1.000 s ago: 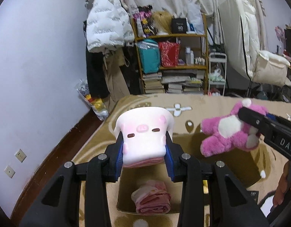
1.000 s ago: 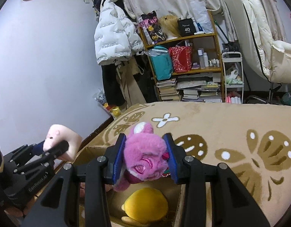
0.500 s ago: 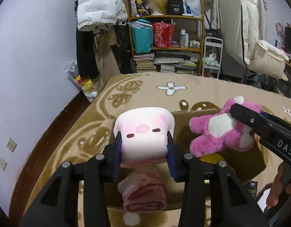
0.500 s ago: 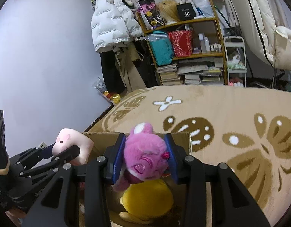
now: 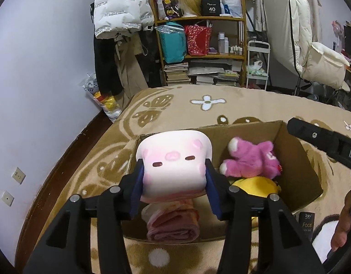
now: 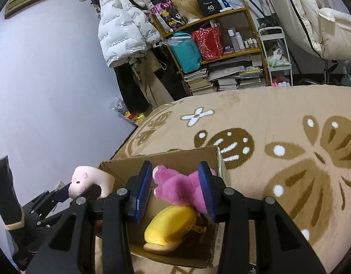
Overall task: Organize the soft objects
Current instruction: 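Lift both plushes over the box while the right tool opens to drop the pink bear, then open the left tool to drop the marshmallow plush into the box, then withdraw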
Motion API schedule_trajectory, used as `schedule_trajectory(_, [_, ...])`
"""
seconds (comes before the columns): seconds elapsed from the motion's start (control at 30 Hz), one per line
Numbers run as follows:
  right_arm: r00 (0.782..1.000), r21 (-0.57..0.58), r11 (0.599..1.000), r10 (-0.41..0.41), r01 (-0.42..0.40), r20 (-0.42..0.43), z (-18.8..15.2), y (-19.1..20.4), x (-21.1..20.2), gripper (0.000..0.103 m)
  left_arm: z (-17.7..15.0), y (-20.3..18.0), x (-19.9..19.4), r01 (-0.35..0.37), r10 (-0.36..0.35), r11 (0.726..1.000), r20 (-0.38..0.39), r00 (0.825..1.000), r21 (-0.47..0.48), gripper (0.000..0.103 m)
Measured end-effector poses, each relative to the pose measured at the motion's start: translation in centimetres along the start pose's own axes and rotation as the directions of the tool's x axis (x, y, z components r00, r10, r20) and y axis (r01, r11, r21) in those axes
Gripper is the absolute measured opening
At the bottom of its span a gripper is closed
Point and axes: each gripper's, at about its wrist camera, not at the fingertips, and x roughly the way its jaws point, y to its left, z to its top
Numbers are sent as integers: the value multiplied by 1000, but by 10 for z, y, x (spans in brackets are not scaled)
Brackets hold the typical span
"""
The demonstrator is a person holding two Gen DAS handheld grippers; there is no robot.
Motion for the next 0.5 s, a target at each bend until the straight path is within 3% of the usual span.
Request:
schedule_trajectory(0.23, [1000, -21, 1000, -1, 0, -15, -4, 7, -7, 45, -2, 8, -9, -11, 11, 1000, -12, 1000, -19, 57])
schedule_trajectory(0.3, [1000, -27, 1000, -3, 2, -16, -4, 9, -12, 50, -1, 11, -13, -11, 11, 1000, -6, 1000, -28, 70])
schedule_trajectory(0.33, [1000, -30, 1000, -3, 3, -14, -5, 10, -14, 54, -1, 12, -18, -23, 23, 999, 11, 1000, -34, 81])
schedule_trajectory(0.43, [1000, -39, 999, 0, -1, -15, -5, 13, -21, 59, 2, 15, -34, -46, 49, 998, 70, 996, -40, 86])
schedule_trajectory(0.5, [1000, -44, 999, 0, -1, -12, -5, 15, -26, 69, 5, 18, -40, -39, 42, 998, 74, 996, -39, 92])
